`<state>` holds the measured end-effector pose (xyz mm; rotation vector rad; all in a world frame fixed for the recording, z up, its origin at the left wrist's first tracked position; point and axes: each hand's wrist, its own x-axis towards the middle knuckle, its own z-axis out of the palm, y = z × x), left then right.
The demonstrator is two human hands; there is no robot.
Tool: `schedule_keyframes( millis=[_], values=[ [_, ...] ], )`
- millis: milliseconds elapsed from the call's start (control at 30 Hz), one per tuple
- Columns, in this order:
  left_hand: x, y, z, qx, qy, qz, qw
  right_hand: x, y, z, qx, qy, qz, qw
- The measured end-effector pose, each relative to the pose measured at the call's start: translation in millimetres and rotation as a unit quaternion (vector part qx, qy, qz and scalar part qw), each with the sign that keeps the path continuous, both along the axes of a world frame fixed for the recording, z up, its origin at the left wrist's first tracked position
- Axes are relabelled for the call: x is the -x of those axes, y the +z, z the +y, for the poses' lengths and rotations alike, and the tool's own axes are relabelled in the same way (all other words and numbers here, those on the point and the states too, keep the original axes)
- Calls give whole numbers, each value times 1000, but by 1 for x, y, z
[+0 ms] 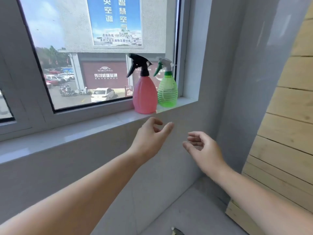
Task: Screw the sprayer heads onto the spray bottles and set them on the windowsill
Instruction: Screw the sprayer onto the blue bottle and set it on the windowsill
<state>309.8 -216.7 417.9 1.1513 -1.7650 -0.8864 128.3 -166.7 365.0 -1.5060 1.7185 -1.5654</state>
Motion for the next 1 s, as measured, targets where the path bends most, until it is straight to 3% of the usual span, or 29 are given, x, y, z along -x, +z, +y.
schedule_keyframes(
  millis=[200,467,700,1000],
  values=[
    [47,-104,23,-150,-70,-59,985,56,-88,73,-100,-40,-34,994],
    [107,-278,60,-330,-116,-192,917,118,-234,125,-275,-99,-71,954],
    [143,-387,96,-396,-145,-276,864,147,-347,133,-391,-119,-75,909],
    [155,-449,106,-429,-116,-347,826,157,-438,105,-458,-131,-107,873]
  ],
)
